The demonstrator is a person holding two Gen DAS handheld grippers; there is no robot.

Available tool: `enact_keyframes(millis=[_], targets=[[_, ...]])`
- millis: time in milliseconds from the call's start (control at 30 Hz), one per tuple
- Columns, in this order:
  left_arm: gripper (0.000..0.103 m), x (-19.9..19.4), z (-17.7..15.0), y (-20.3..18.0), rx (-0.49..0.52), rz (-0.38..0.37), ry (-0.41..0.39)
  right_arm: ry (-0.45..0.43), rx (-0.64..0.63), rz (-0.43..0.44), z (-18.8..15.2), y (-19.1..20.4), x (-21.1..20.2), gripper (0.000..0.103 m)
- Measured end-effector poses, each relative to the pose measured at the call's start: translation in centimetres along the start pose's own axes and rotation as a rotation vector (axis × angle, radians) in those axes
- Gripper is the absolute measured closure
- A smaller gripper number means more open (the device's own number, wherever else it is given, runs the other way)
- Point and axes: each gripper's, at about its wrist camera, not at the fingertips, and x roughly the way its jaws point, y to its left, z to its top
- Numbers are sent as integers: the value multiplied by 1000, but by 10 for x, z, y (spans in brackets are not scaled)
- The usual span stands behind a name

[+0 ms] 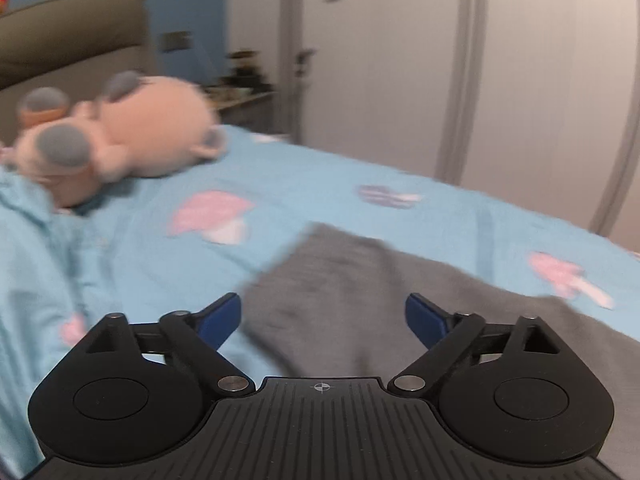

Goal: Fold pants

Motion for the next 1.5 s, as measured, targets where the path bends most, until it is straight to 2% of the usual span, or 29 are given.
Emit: enact_keyframes(millis=[67,133,233,333,467,567,600,633,667,700,733,800,833,900,933,967,1033,1067,1100,1133,1200,1233,1267,1333,1367,1400,1433,1467,1500], targets=[[8,1,-8,-25,40,-93,33,-41,-64,87,1,19,-12,31],[8,4,-19,-55,115,-157,66,-26,-144,182,-2,48,-15,31],[10,11,-39,-92,215,-226,110,75,-238,349,-22,90,-9,32],[12,15,-52,-117,265,-303,167,225,-308,527,-46,130,2,42],[9,10,-62,-141,347,-363,141,309,-385,656,-63,168,17,58],[8,22,-73,-152,385,-316,153,397,-435,698,-69,185,47,60],[10,25,-78,-158,395,-297,176,409,-468,678,-70,188,59,60],[10,28,-82,-158,400,-285,195,384,-509,626,-69,186,71,64],[10,32,-86,-158,402,-270,208,347,-535,590,-65,180,81,72],[10,34,-87,-156,404,-260,208,300,-530,556,-58,171,91,72],[10,34,-86,-156,405,-251,204,230,-513,466,-48,161,100,72],[12,32,-80,-159,406,-238,192,111,-451,192,-26,141,122,69],[12,30,-74,-163,401,-254,178,95,-386,132,-17,129,129,73],[12,25,-61,-171,386,-310,153,102,-229,166,-8,115,129,75],[11,24,-55,-178,383,-340,145,102,-200,169,-8,117,124,70],[11,26,-50,-186,382,-367,137,105,-200,188,-10,123,121,56],[13,40,-45,-200,406,-359,136,131,-223,274,-17,133,118,43],[16,51,-44,-205,421,-342,140,151,-244,309,-21,137,117,43],[33,64,-44,-210,431,-313,159,165,-259,326,-24,142,118,43],[42,76,-43,-214,431,-312,192,174,-268,327,-29,143,122,43],[36,97,-40,-217,415,-321,218,185,-274,318,-32,144,132,43],[27,101,-37,-218,419,-295,190,186,-269,321,-29,143,138,43],[27,102,-33,-219,426,-253,136,185,-262,328,-28,142,140,43],[30,111,-24,-222,448,-85,36,191,-245,340,-29,135,134,42],[30,120,-20,-220,460,-18,30,192,-242,343,-32,133,129,42],[32,129,-16,-218,464,28,67,189,-248,344,-35,132,127,41],[44,129,-12,-214,436,4,97,186,-255,345,-32,124,123,39],[47,121,-10,-211,402,-50,106,182,-266,348,-34,123,119,36],[43,107,-9,-210,392,-123,103,177,-277,349,-35,122,111,35]])
